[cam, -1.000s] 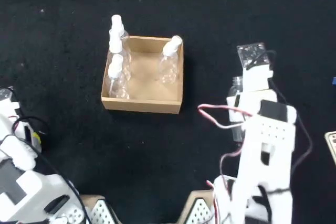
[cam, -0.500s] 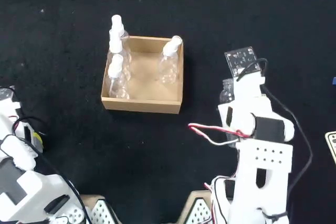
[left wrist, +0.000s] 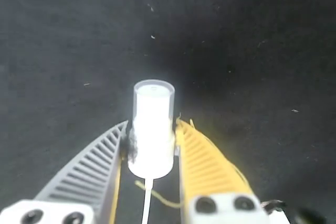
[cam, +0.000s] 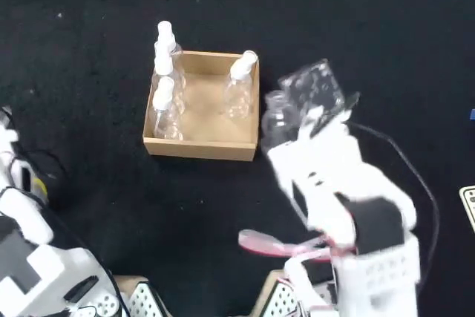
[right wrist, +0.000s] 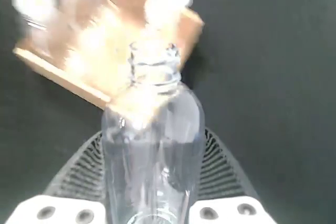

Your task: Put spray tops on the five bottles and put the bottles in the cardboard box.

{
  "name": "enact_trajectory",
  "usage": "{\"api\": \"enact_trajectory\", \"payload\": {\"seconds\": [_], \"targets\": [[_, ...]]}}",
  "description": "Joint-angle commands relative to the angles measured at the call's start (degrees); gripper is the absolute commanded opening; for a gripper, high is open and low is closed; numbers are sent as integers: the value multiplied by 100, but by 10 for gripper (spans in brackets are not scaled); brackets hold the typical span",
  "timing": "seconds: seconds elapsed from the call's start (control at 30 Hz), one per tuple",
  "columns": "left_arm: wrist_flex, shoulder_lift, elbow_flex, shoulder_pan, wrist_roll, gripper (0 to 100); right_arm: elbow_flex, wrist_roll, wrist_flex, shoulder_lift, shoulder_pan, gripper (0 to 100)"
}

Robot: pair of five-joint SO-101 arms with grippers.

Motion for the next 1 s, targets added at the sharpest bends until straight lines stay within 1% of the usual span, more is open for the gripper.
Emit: {"api": "enact_trajectory", "payload": {"seconds": [0.0, 0.07, 0.2, 0.3, 0.4, 0.5, 0.57, 0.73, 0.9, 0.97], "targets": [[1108, -897, -1666, 57, 492, 30, -189, -158, -264, -523, -756, 11], [1380, -1196, -2193, 154, 800, 30, 171, -229, -633, -752, -923, 11], [1916, -1609, -3204, 831, 1556, 30, 1121, -475, -1582, -1253, -1196, 11], [2119, -1785, -4031, 1604, 2119, 30, 1930, -484, -2426, -1798, -1354, 11], [2145, -1811, -4980, 2290, 2673, 30, 2598, -527, -2875, -2246, -1556, 11], [2127, -1802, -5982, 3002, 3376, 30, 3178, -905, -3244, -2536, -1600, 11], [2101, -1802, -6571, 3582, 3727, 30, 3503, -1029, -3613, -2615, -1609, 11], [1468, -1829, -7433, 5051, 4149, 30, 3978, -1081, -4105, -2677, -1662, 11], [686, -1811, -7600, 6009, 5055, 30, 4048, -1081, -4123, -2686, -1899, 11], [448, -1793, -7547, 6396, 5310, 30, 4048, -1081, -4132, -2686, -1908, 11]]}}
